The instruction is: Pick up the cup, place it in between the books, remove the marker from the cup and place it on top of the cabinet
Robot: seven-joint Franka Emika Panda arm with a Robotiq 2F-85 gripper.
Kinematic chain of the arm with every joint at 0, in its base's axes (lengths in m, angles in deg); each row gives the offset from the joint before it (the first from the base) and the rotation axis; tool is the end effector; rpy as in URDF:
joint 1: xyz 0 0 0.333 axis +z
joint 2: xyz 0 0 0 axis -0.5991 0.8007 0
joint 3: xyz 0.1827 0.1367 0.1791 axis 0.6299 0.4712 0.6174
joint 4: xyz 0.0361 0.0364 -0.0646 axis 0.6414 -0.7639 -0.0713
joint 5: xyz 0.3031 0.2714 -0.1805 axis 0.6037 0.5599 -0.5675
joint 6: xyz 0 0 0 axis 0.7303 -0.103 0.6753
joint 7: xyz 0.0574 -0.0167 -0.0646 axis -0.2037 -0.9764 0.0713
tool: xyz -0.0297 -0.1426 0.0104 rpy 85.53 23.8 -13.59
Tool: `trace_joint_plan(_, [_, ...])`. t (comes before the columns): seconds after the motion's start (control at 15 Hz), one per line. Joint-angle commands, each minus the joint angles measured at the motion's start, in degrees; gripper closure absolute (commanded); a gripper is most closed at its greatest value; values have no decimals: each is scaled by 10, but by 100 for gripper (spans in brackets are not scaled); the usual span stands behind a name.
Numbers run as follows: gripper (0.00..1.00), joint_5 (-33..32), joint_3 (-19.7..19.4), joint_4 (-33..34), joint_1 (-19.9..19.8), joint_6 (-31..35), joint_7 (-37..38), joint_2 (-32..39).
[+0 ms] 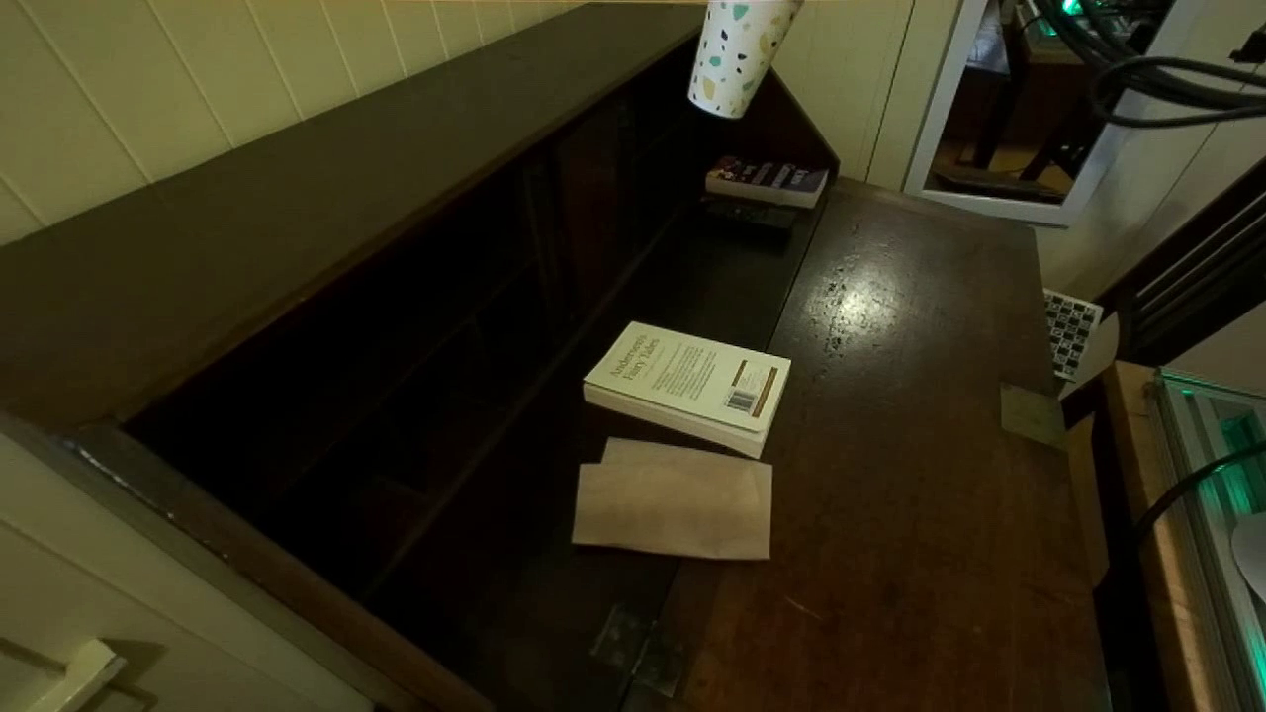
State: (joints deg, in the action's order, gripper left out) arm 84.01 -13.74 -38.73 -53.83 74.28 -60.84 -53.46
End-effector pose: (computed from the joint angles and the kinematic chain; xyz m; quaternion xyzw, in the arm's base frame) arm 0.5793 -0.2392 0.4290 -0.9786 -0.0139 -0.1645 0.1230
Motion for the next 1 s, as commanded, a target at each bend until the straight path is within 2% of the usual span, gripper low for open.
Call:
trace_joint_plan(0.0, [99, -14, -20, -80, 19, 68, -3, -27])
trace_joint_plan(0.33, [99, -3, -29, -125, 26, 150, 8, -16])
trace_joint_plan(0.4, [97, -3, -32, -101, 26, 117, 2, -5])
trace_joint_plan(0.53, [97, -2, -33, -113, 27, 136, 2, -5])
trace_joint_plan(0.8, [99, -2, -33, -113, 28, 139, 2, -5])
trace_joint_plan(0.93, [99, -16, -32, -115, 28, 129, 25, 15])
